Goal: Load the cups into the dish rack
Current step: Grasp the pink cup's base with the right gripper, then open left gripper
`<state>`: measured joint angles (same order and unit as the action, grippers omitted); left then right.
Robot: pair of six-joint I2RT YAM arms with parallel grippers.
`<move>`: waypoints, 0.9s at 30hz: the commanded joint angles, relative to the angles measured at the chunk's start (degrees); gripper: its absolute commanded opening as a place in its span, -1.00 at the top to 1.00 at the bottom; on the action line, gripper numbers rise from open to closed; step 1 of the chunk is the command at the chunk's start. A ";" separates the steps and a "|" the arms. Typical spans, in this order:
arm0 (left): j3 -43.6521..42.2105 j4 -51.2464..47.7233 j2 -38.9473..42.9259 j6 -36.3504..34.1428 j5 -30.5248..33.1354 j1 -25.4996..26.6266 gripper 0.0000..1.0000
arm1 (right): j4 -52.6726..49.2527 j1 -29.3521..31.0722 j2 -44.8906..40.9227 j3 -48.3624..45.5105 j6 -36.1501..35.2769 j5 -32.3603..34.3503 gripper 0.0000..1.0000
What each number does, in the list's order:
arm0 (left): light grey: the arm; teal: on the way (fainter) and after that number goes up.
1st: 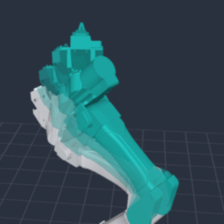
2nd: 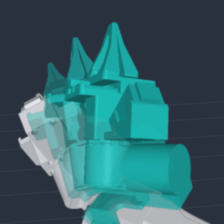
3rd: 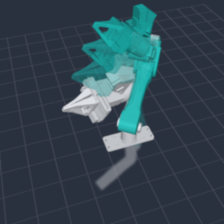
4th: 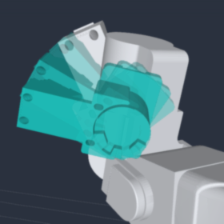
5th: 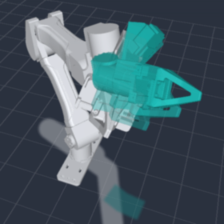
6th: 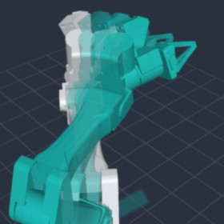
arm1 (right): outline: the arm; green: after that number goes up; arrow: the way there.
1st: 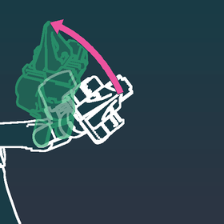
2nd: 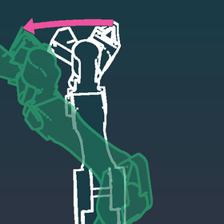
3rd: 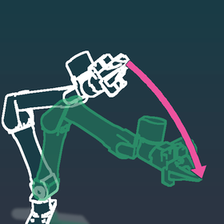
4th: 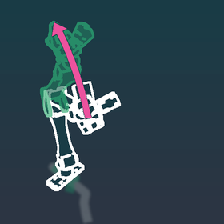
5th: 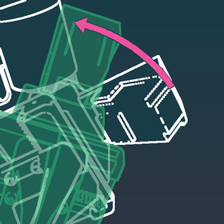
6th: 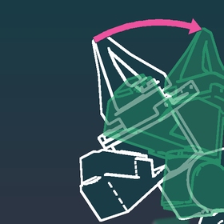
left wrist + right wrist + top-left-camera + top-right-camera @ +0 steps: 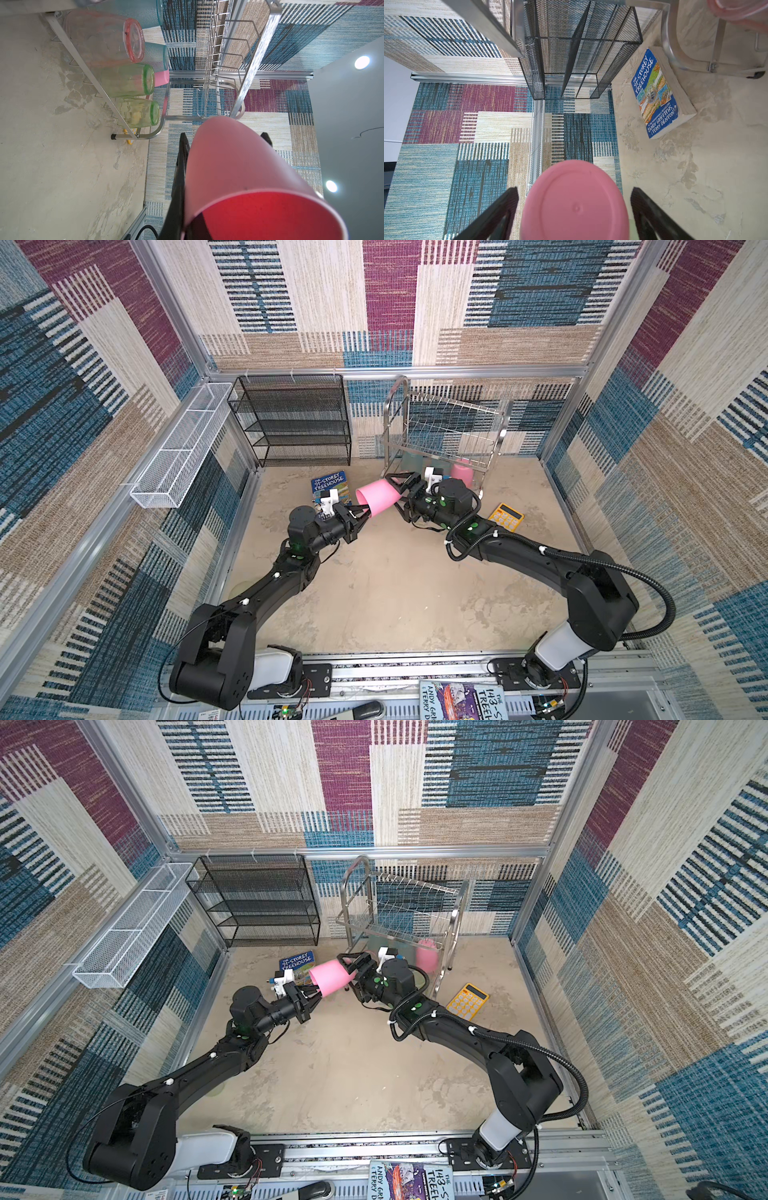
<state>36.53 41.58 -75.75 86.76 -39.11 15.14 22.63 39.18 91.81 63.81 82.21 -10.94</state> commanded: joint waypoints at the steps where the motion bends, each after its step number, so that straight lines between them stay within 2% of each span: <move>1: 0.95 4.02 -0.84 -0.38 1.46 0.22 1.00 | 3.56 0.03 0.44 0.62 0.75 -0.65 -0.71; 10: 2.04 6.49 -3.99 -0.11 5.44 3.99 1.00 | 4.09 0.06 0.97 0.79 1.18 1.06 -0.69; 19: 1.88 7.37 -4.85 -0.87 8.42 5.47 0.99 | 3.85 0.11 -0.30 -0.27 0.69 3.81 -0.35; 27: 1.48 4.51 -3.69 -2.71 7.22 5.61 0.54 | 2.63 0.28 -2.07 -0.29 -2.38 6.21 -0.27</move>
<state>38.22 47.42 -80.05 86.32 -31.70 20.75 23.70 39.27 90.54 63.24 81.69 -6.39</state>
